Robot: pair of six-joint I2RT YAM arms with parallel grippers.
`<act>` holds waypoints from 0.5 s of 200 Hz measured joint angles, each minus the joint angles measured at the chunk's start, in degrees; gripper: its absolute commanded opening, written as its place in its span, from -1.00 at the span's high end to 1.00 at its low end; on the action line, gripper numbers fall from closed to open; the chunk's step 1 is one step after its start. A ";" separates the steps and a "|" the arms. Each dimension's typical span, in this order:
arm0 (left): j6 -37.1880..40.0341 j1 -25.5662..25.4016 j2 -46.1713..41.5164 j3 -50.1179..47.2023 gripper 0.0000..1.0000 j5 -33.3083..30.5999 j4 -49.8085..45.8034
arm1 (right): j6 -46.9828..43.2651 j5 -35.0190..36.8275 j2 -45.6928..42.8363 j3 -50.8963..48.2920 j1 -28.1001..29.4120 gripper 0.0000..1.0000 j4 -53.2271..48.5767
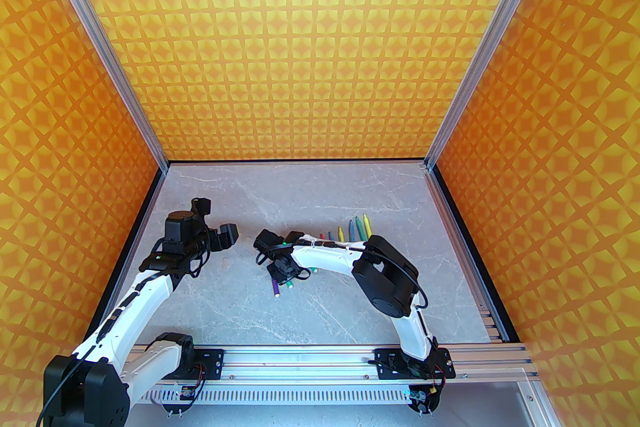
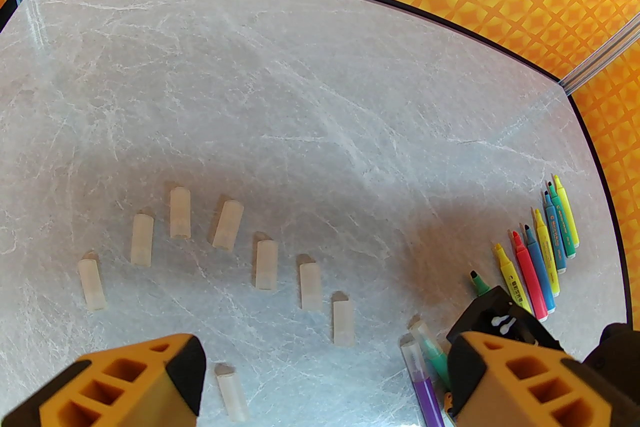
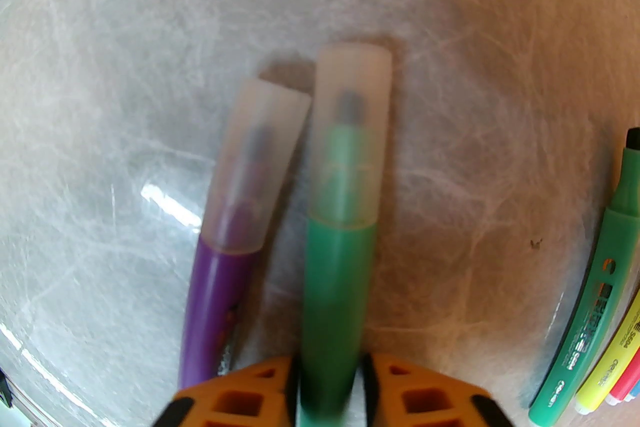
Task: Open the pen caps
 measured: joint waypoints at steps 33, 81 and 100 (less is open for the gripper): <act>-0.44 0.00 0.31 -0.07 -0.68 0.00 0.28 | 0.13 1.09 -0.28 -0.11 0.00 0.85 0.31; -1.11 0.00 0.37 -0.07 -0.68 2.91 0.35 | -0.04 0.83 -6.16 -5.62 -1.18 0.94 3.34; -1.18 0.00 1.14 -0.07 -0.67 6.58 0.61 | -0.46 -0.74 -11.06 -8.92 -2.38 0.96 6.80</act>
